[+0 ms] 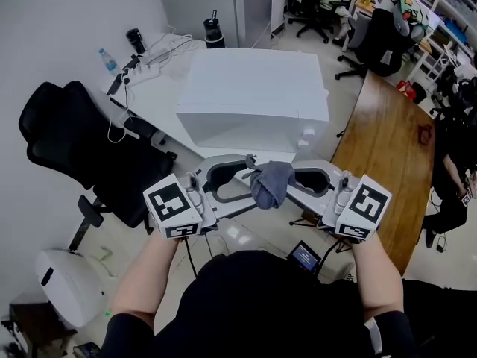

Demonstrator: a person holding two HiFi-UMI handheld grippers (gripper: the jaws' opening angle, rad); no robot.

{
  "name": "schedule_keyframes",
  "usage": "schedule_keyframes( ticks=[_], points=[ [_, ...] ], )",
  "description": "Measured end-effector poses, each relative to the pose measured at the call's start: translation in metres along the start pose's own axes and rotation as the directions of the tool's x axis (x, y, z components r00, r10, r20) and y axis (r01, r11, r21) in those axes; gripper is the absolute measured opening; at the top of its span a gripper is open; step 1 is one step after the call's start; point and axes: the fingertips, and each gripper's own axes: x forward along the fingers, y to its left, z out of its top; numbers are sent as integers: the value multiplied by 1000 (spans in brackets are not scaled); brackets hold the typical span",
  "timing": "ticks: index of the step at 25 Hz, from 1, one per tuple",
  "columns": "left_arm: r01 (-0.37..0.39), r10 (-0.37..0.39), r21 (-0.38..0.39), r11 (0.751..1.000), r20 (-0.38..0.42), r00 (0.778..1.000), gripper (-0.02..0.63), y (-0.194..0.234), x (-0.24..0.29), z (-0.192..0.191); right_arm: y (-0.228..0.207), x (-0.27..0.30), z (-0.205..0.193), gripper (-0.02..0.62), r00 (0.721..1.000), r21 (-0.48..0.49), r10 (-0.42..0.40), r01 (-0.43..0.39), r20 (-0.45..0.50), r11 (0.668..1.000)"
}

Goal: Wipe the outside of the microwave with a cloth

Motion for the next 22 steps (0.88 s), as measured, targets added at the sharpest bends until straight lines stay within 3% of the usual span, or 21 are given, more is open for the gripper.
schedule_keyframes(
  ticks=[3, 5, 9, 16, 22],
  points=[
    [64, -64, -7, 998, 0, 998, 261, -20, 3, 3, 19, 2, 1, 69, 995, 5, 95, -95, -11, 995],
    [104, -103, -19, 994, 5, 995, 206, -33, 3, 4, 28, 3, 1, 69, 990, 20, 142, -142, -11, 990],
    [105, -104, -37, 994, 24, 994, 140, -42, -4, 7, 37, 3, 4, 72, 981, 46, 193, -192, -4, 980],
    [30, -27, -47, 998, 51, 998, 101, -39, -19, 7, 41, 9, 3, 102, 980, 33, 198, -197, -24, 980],
    [-131, 133, -34, 991, 79, 988, 100, -20, -43, 6, 31, 11, -2, 118, 988, 10, 151, -151, -25, 989]
  ],
)
